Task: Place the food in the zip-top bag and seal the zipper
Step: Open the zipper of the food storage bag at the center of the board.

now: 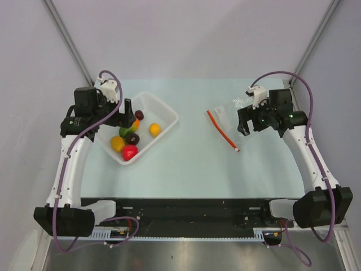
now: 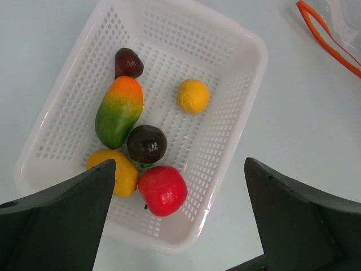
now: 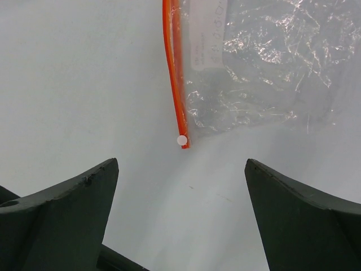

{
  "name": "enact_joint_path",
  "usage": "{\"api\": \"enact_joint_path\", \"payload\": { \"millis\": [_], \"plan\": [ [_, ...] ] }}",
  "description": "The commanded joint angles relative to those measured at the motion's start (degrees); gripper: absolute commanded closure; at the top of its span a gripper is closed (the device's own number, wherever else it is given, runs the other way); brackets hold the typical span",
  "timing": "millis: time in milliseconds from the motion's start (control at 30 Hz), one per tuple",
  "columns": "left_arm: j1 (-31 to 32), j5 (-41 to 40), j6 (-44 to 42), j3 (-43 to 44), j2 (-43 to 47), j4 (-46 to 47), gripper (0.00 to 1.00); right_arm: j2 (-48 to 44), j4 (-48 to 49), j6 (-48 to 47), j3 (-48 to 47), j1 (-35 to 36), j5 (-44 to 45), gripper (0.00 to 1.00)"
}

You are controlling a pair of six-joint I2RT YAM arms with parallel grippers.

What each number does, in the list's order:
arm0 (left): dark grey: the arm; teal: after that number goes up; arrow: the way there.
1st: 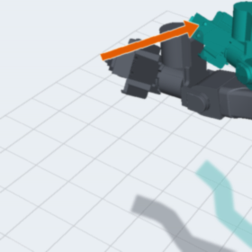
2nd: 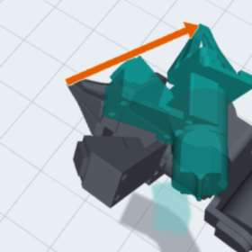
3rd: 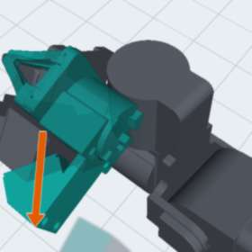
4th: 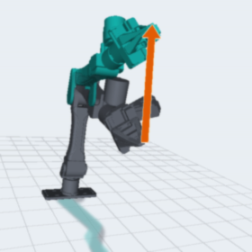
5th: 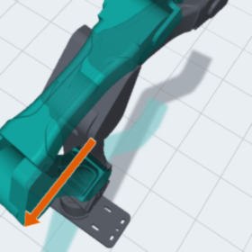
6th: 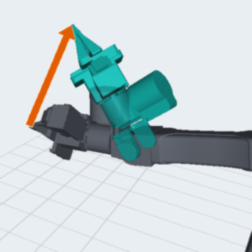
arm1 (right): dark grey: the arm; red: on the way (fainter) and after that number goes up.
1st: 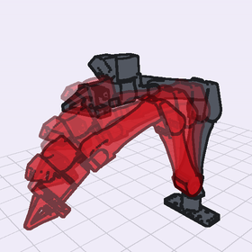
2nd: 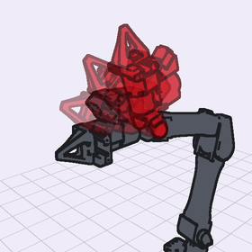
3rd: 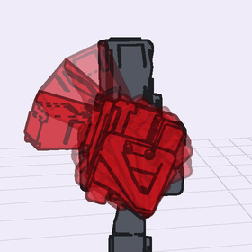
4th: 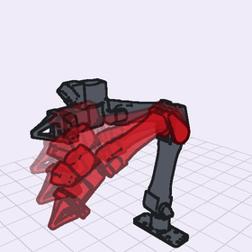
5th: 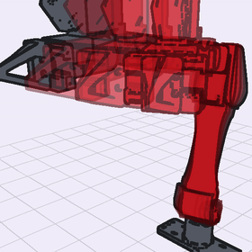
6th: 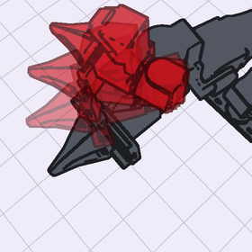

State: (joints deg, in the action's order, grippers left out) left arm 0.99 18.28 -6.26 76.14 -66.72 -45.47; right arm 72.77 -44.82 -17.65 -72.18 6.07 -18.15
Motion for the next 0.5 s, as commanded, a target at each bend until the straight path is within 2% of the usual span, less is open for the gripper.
{"api": "enact_joint_path", "payload": {
  "millis": [0,100,233,333,400,467],
  "plan": [
    [0.06,-0.79,0.28,2.78,0.36,-0.05,0.00,1.14,0.70,-0.28,-0.42,2.63,4.34,0.00],
    [0.06,-2.54,3.34,3.75,0.80,-0.05,0.00,3.33,1.83,-0.63,-0.76,5.69,8.73,0.00],
    [-0.03,-12.02,8.80,4.19,0.72,-1.45,0.00,7.37,2.54,-0.90,-2.17,10.01,13.49,0.00],
    [-0.12,-14.76,14.69,5.86,-1.74,-4.96,0.00,10.98,3.59,-0.63,-3.23,13.87,18.05,0.00],
    [-0.29,-14.07,15.75,4.29,-0.27,-4.54,0.00,13.70,4.82,-0.89,-3.49,15.64,22.36,0.00],
    [-0.29,-13.80,16.45,-0.08,2.46,-0.25,0.00,16.07,5.53,-1.16,-3.75,18.10,23.16,0.00]
  ]
}}
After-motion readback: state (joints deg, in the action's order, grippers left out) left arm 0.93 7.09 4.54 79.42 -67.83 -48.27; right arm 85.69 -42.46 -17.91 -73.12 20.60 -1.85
